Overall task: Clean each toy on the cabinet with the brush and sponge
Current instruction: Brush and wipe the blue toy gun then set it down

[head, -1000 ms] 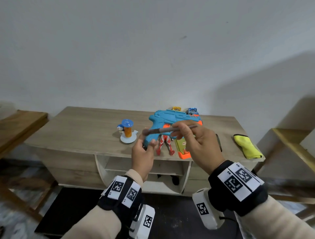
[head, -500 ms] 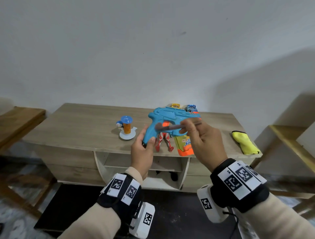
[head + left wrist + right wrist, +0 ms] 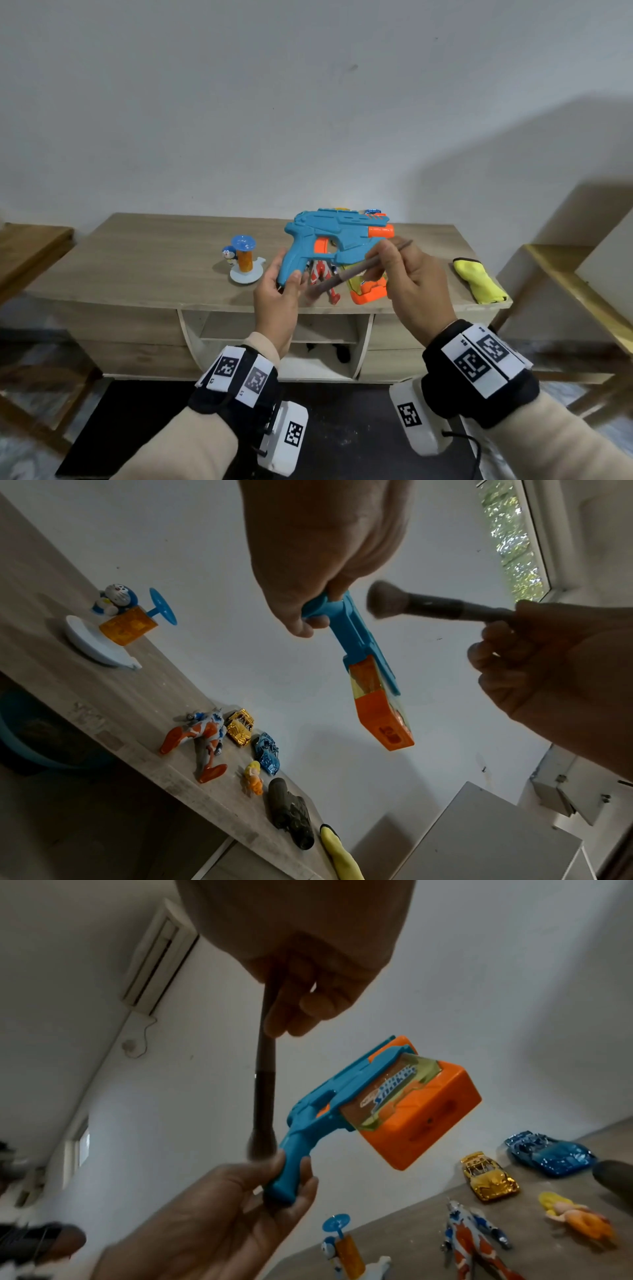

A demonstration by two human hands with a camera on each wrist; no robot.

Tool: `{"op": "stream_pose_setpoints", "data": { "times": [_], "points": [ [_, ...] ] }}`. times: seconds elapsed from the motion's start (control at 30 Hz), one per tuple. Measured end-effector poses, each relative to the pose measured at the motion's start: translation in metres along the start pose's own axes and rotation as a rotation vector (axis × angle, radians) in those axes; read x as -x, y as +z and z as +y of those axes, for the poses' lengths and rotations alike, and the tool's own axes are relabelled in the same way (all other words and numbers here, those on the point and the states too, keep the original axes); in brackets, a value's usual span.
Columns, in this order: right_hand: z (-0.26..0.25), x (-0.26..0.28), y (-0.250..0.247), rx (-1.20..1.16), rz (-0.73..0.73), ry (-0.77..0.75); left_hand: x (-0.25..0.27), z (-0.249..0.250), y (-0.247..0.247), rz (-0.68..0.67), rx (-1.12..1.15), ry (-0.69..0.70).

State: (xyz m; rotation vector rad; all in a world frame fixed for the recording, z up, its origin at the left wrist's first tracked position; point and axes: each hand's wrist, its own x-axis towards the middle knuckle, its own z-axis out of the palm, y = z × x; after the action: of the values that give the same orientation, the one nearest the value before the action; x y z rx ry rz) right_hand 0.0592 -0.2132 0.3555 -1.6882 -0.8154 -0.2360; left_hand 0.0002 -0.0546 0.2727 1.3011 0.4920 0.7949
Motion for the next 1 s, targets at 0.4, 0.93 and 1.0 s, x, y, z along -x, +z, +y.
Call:
{"op": "stream_pose_setpoints", "data": {
  "times": [0.4, 0.93, 1.0],
  "points": [
    [0.013, -0.006, -0.026, 0.036, 0.242, 0.059, -0.004, 0.003, -0.008, -0.013, 0.096, -0.042],
    [0.009, -0.012, -0.007, -0.158, 0.198, 0.237, -0.009, 0.003, -0.010, -0.077, 0.087, -0.021],
    [0.006, -0.015, -0.012, -0.152, 0.321, 0.162, -0.012, 0.004, -0.013, -0.071, 0.087, -0.023]
  ]
}}
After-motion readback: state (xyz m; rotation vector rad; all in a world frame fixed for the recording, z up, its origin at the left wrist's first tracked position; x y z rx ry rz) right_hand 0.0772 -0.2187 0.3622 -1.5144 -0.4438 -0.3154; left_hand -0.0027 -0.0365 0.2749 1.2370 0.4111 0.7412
